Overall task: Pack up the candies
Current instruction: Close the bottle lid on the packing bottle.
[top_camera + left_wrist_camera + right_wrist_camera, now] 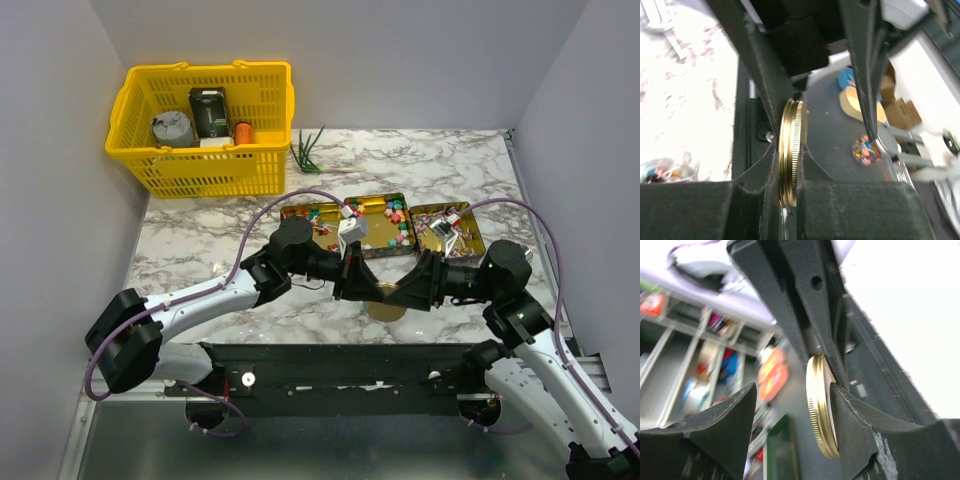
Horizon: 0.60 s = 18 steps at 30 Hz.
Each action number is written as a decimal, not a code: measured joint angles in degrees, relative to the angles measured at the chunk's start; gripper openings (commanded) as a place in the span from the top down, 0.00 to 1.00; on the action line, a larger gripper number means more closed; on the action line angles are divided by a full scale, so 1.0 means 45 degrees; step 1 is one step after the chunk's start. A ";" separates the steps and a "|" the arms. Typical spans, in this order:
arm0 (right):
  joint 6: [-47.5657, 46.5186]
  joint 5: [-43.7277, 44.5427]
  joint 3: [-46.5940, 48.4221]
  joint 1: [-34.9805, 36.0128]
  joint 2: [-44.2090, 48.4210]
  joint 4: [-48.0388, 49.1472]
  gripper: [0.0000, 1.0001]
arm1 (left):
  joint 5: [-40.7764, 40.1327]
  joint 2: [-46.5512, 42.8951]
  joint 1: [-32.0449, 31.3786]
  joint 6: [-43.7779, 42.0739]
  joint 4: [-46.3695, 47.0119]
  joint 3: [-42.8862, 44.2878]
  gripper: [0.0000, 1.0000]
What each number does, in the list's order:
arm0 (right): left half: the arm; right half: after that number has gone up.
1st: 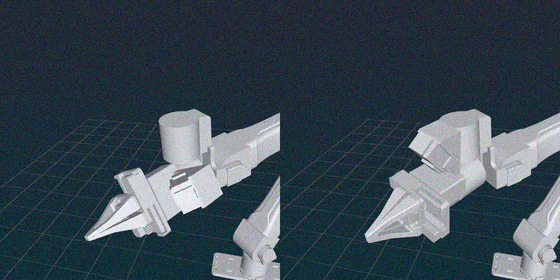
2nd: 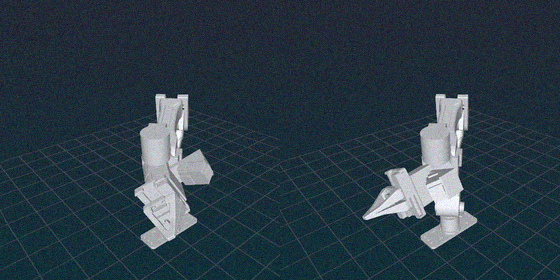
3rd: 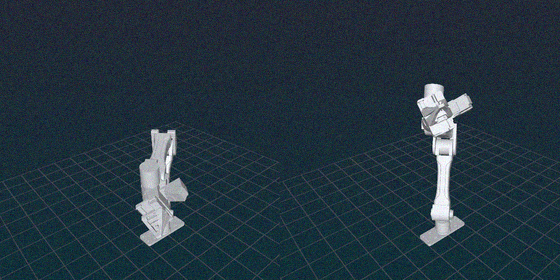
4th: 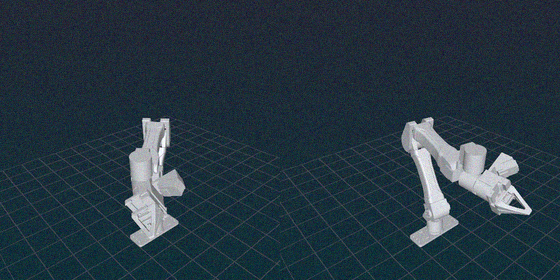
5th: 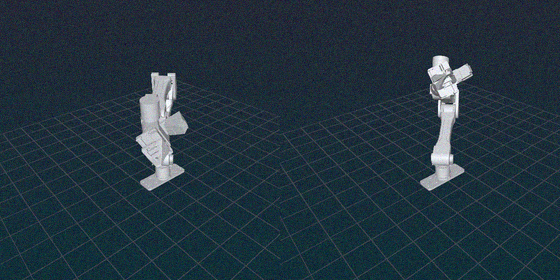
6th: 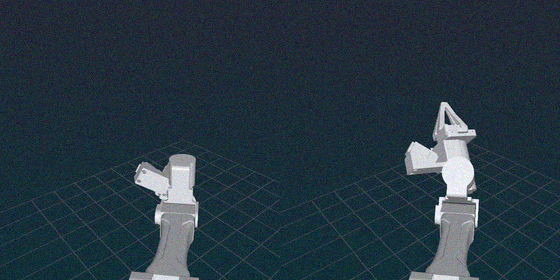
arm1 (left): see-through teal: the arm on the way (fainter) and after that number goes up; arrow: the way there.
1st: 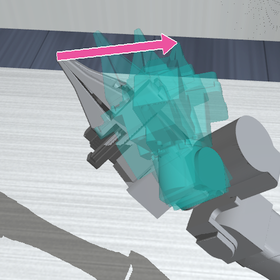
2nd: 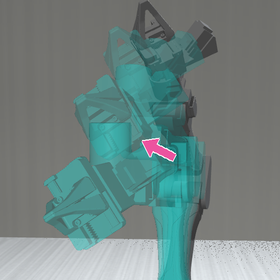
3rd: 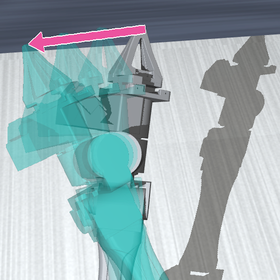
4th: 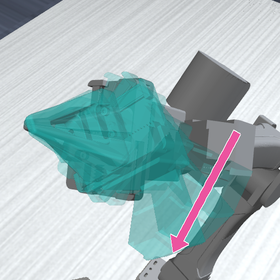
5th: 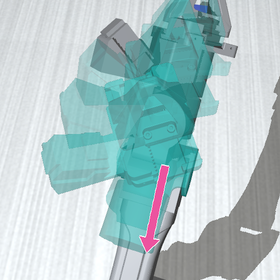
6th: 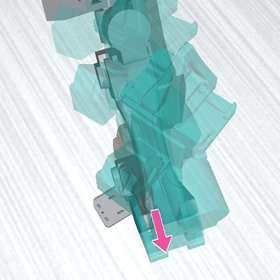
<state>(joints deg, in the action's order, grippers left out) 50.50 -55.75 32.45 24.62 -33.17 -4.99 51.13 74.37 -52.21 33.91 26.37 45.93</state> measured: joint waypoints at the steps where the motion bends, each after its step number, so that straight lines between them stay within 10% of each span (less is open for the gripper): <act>1: -0.0306 0.0549 0.0039 0.0015 0.0024 -0.0403 0.32 | -0.0442 -0.0005 0.0000 0.0063 -0.0287 -0.0015 0.90; 18: -0.1379 1.0316 -0.1350 0.0015 0.2210 -0.5314 0.31 | -0.6951 -0.0238 -0.0151 0.3211 -0.2603 -0.1151 0.82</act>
<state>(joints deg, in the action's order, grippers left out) 44.29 -9.32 26.37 24.69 -23.22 -28.91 19.86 73.30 -52.88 48.36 14.66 40.75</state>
